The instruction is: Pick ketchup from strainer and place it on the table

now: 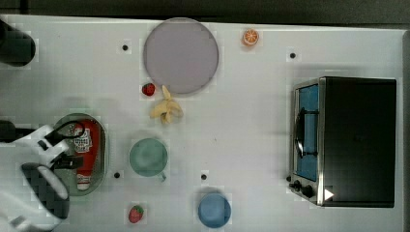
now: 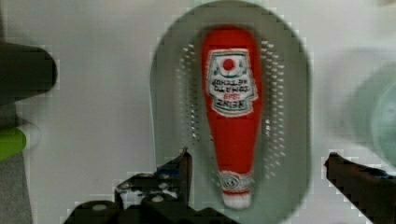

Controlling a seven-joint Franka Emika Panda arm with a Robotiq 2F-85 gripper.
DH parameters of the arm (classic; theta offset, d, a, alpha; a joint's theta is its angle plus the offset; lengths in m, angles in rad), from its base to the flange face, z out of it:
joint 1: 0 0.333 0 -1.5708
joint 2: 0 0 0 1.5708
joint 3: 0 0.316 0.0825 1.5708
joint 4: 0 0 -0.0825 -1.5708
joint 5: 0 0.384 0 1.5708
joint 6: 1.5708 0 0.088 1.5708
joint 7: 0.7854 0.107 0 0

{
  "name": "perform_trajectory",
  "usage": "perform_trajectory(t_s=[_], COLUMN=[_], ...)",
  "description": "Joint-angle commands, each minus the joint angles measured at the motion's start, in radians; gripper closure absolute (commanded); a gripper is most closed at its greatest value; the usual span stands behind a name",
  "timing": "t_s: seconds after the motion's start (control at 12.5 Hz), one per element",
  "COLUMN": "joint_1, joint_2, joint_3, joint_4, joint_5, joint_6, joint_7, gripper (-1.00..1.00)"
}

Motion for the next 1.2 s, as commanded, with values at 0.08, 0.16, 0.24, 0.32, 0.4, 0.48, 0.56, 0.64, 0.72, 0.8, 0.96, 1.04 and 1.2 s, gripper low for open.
perform_trajectory(t_s=[0.08, 0.16, 0.24, 0.32, 0.4, 0.48, 0.56, 0.64, 0.72, 0.8, 0.96, 1.04, 1.2], joint_1=[-0.013, -0.013, -0.012, -0.009, -0.007, -0.005, -0.002, 0.003, 0.007, 0.013, 0.028, 0.040, 0.071], joint_2=[0.056, 0.085, 0.117, 0.150, 0.183, 0.214, 0.244, 0.271, 0.295, 0.317, 0.357, 0.376, 0.418], joint_3=[0.000, 0.000, 0.000, 0.000, -0.001, -0.003, -0.008, -0.016, -0.027, -0.038, -0.067, -0.083, -0.118], joint_4=[-0.061, -0.073, -0.078, -0.078, -0.078, -0.077, -0.075, -0.072, -0.069, -0.067, -0.056, -0.044, -0.012], joint_5=[-0.066, -0.087, -0.108, -0.129, -0.147, -0.161, -0.179, -0.204, -0.230, -0.254, -0.296, -0.311, -0.325], joint_6=[0.127, 0.168, 0.201, 0.225, 0.243, 0.254, 0.259, 0.270, 0.288, 0.308, 0.331, 0.332, 0.334], joint_7=[0.040, 0.061, 0.089, 0.113, 0.134, 0.152, 0.170, 0.180, 0.189, 0.193, 0.195, 0.196, 0.196], gripper=[-1.00, -1.00, -1.00, -1.00, -1.00, -1.00, -1.00, -1.00, -1.00, -1.00, -1.00, -1.00, -0.67])
